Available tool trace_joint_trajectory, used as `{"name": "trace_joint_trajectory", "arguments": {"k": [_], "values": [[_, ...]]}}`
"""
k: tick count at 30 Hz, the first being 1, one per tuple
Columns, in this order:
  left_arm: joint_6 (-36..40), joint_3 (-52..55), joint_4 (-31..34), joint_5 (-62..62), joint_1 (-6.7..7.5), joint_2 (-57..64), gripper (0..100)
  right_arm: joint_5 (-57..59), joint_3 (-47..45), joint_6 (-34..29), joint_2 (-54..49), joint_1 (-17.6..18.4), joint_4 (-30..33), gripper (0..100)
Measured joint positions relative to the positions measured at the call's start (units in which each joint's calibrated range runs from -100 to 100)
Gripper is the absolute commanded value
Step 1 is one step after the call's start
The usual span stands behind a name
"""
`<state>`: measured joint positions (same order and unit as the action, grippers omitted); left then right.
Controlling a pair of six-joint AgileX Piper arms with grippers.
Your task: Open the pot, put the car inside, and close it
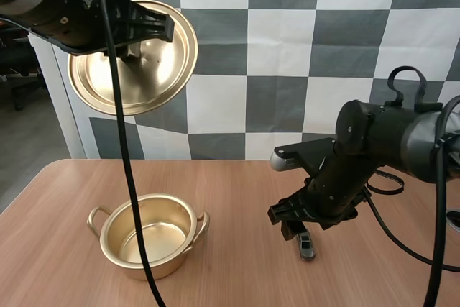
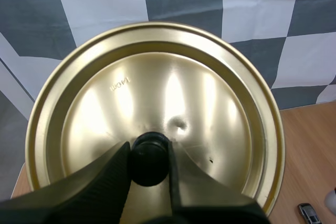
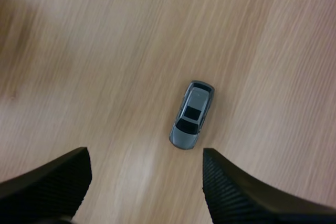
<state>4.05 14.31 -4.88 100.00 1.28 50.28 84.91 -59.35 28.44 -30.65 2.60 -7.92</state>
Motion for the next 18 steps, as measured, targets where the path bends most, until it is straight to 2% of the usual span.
{"name": "trace_joint_trajectory", "arguments": {"k": [11, 18], "values": [[0.00, 0.00, 0.00, 0.00, 0.00, 0.49, 0, -2.00, 0.00, 0.27, 9.19, 0.00, 1.14, 100], [-0.40, 0.00, 0.00, 0.00, 0.00, 2.71, 0, -8.87, 0.00, -0.93, 12.17, -0.08, 3.61, 100]]}}
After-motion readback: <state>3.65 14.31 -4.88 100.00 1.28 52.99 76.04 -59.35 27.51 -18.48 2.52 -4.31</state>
